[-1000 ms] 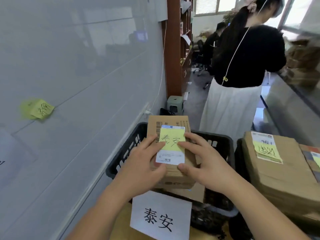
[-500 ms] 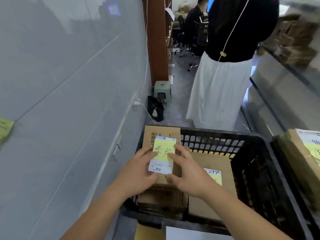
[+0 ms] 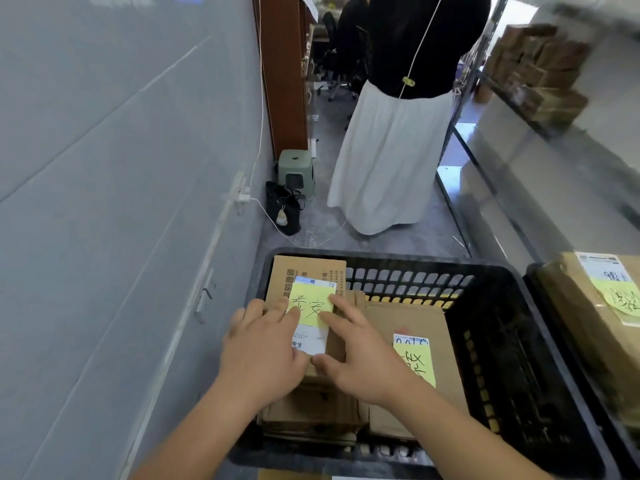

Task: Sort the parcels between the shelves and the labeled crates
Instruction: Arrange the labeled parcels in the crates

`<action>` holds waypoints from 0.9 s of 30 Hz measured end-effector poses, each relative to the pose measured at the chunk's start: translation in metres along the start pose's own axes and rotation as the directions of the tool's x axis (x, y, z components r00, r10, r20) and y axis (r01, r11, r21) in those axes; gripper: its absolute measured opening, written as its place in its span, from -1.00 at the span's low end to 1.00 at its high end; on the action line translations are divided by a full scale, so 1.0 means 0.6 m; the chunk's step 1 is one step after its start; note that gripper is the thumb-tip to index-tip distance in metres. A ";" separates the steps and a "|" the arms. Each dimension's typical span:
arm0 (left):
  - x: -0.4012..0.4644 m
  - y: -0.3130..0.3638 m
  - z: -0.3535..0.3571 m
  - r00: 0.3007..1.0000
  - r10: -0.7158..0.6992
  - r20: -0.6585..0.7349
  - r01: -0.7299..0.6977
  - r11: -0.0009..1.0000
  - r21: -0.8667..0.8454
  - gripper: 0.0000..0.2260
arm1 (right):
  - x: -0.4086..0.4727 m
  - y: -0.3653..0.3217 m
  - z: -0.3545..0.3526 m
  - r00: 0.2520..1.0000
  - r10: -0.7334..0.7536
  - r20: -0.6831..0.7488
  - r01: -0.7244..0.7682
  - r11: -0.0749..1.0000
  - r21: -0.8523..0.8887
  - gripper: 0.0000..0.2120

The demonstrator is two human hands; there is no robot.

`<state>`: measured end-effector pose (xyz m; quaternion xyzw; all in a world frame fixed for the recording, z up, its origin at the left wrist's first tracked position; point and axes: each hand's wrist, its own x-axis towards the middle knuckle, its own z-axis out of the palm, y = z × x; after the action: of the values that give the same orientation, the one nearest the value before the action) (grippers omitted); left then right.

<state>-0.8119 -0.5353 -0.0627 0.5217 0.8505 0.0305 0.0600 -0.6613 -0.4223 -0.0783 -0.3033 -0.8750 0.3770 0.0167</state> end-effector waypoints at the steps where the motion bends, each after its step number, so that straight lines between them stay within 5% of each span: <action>1: 0.002 -0.001 0.002 1.000 0.001 -0.007 -0.001 1.000 -0.002 -0.40 | 0.001 0.000 0.001 1.000 0.004 -0.002 -0.004 1.000 -0.001 -0.23; 14: -0.048 0.018 0.001 1.000 -0.010 -0.010 0.009 0.989 -0.144 -0.35 | -0.083 0.021 -0.057 1.000 0.015 0.003 -0.014 0.974 -0.227 -0.28; 22: -0.086 0.231 -0.042 0.965 0.262 -0.031 -0.263 0.965 -0.027 -0.05 | -0.275 0.085 -0.180 0.987 0.027 -0.160 -0.081 0.935 -0.345 -0.23; 27: -0.129 0.397 -0.055 0.907 0.416 -0.061 -0.417 0.909 0.004 -0.03 | -0.447 0.142 -0.250 0.957 0.088 -0.277 -0.189 0.913 -0.360 -0.26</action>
<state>-0.5711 -0.4960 0.0025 0.6896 0.7210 0.0621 0.0286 -0.3600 -0.4251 0.0254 -0.4083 -0.8983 0.1569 0.0425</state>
